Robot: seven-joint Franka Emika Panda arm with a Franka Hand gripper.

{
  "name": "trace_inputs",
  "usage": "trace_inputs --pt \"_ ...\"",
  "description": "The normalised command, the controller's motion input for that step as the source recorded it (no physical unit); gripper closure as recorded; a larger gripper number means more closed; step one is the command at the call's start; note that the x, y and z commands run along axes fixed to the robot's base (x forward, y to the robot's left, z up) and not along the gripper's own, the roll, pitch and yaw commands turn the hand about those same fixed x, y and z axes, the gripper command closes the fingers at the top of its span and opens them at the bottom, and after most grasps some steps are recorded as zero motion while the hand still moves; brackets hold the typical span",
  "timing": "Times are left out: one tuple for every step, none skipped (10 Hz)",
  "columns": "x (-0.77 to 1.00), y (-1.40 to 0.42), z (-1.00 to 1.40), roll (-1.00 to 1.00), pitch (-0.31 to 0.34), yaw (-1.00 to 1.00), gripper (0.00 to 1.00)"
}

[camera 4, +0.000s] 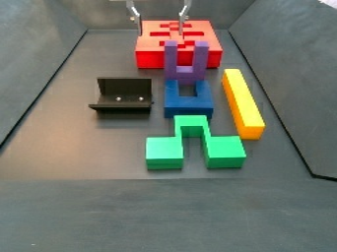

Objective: Pick up the purple object. Move up. Move to above the board. Insert the purple object.
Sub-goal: Pick up the purple object.

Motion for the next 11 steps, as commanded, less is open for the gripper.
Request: trace_inputs --pt "-0.07 -0.12 -0.24 0.00 -0.056 0.00 0.00" --pt "-0.05 -0.03 -0.27 0.00 -0.019 0.00 0.00" --pt "-0.08 0.00 -0.25 0.00 -0.011 0.00 0.00" --pt "-0.09 0.00 -0.18 0.00 0.000 0.00 0.00" --pt "-0.01 0.09 -0.13 0.00 0.000 0.00 0.00" --pt "-0.06 0.10 -0.16 0.00 0.000 0.00 0.00" --pt "-0.09 0.12 -0.19 0.00 0.000 0.00 0.00" --pt "-0.03 0.02 -0.21 0.00 0.000 0.00 0.00" --pt "-0.03 0.00 -0.19 0.00 0.000 0.00 0.00" --pt "-0.06 0.00 -0.26 0.00 0.000 0.00 0.00" --pt "-0.05 0.00 -0.29 0.00 0.000 0.00 0.00"
